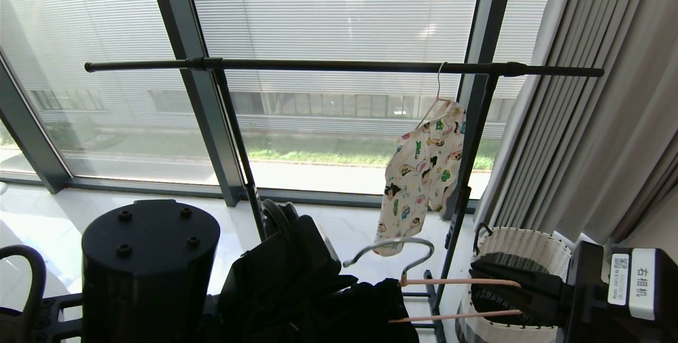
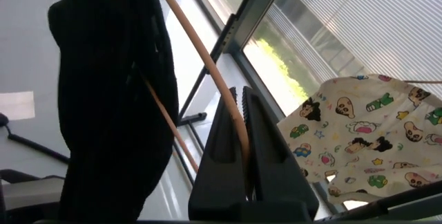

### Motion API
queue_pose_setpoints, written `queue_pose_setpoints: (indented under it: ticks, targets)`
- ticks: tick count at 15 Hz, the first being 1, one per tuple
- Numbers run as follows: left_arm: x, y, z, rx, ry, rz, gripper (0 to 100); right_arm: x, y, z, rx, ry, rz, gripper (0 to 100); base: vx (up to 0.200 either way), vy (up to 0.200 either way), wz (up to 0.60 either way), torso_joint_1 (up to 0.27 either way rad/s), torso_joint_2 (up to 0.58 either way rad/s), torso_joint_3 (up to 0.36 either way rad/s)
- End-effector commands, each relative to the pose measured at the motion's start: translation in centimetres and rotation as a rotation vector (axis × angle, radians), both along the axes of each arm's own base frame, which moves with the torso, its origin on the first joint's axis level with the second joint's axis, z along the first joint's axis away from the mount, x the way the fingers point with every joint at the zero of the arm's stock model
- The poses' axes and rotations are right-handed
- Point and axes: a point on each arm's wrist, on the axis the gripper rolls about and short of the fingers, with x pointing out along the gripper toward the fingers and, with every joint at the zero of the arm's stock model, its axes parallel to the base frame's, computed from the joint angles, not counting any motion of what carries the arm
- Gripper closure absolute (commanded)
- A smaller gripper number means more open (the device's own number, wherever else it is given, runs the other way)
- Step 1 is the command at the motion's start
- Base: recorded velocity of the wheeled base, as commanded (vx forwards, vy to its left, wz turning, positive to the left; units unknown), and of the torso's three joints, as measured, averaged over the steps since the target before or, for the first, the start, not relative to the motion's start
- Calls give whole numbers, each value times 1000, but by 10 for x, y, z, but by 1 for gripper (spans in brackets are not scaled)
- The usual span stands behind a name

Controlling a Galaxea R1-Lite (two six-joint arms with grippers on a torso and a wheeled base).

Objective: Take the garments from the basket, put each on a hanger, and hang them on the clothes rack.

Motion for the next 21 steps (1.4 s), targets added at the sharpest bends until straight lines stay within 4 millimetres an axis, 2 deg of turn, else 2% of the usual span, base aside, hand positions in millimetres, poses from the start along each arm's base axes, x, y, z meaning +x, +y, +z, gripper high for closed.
queue_pose_setpoints:
  ticks: [1, 3, 4, 9, 13, 18, 21]
  targets:
    - [0, 0, 0, -1, -1, -1, 100, -1, 1, -1, -3, 1, 6, 100, 0, 0, 0, 0, 0, 0]
    - [0, -1, 0, 1, 1, -1, 100, -1, 1, -1, -8, -4, -11, 100, 0, 0, 0, 0, 0, 0]
    - [1, -1, 0, 0, -1, 1, 100, -1, 1, -1, -12, -6, -24, 0, 0, 0, 0, 0, 0, 0]
    - [2, 0, -1, 5, 0, 12, 100, 1, -1, -1, -21, -20, -127, 0, 0, 0, 0, 0, 0, 0]
    - [15, 9, -1, 63, -88, 39, 100, 0, -1, -1, -21, -21, -121, 0, 0, 0, 0, 0, 0, 0]
    - [29, 21, 6, 26, -80, 152, 100, 0, 0, -3, -26, -8, -97, 0, 0, 0, 0, 0, 0, 0]
    - [37, 21, 32, -148, -14, 247, 100, 5, 8, -17, -45, 93, -76, 0, 0, 0, 0, 0, 0, 0]
